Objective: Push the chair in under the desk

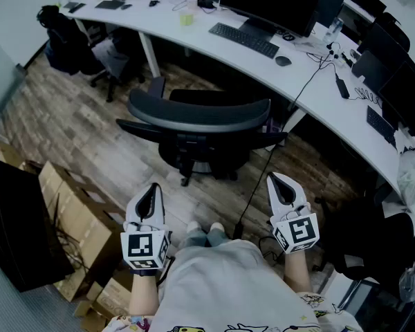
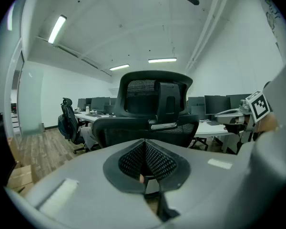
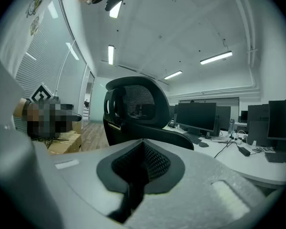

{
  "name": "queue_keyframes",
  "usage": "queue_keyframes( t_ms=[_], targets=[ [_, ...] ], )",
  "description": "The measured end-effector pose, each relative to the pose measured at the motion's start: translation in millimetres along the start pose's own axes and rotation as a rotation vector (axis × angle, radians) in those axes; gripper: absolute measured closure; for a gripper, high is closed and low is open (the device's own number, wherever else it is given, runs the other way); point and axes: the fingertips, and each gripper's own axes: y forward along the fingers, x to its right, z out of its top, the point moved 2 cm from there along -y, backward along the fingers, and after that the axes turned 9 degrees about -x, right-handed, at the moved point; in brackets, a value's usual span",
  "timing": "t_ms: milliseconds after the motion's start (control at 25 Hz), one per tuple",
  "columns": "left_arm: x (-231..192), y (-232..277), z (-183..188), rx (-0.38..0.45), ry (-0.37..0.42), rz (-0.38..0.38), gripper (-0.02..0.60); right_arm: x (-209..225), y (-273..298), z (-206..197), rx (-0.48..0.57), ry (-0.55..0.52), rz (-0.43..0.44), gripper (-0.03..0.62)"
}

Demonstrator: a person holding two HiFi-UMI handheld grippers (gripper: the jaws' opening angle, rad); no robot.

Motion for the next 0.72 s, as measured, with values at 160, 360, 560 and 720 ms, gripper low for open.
queue_keyframes(
  t_ms=[160, 360, 560, 720],
  targets=[
    [-1, 0, 2, 0.023, -0.016, 0.002, 0.569, -1, -2, 3, 0.024, -0.019, 0.006, 0.592],
    [-2, -1, 2, 0.023, -0.015, -0.001, 0.51, 4, -2, 6, 0.041, -0.037, 0.022, 0.557],
    [-1, 0, 7, 0.035, 0.044, 0.011, 0.443, 12, 2, 14, 0.043, -0.13, 0.051, 0.455],
    [-4, 5, 11, 0.033, 0.123, 0.028, 0.394, 19, 9, 19, 0.026, -0.212, 0.081, 0.396]
  ],
)
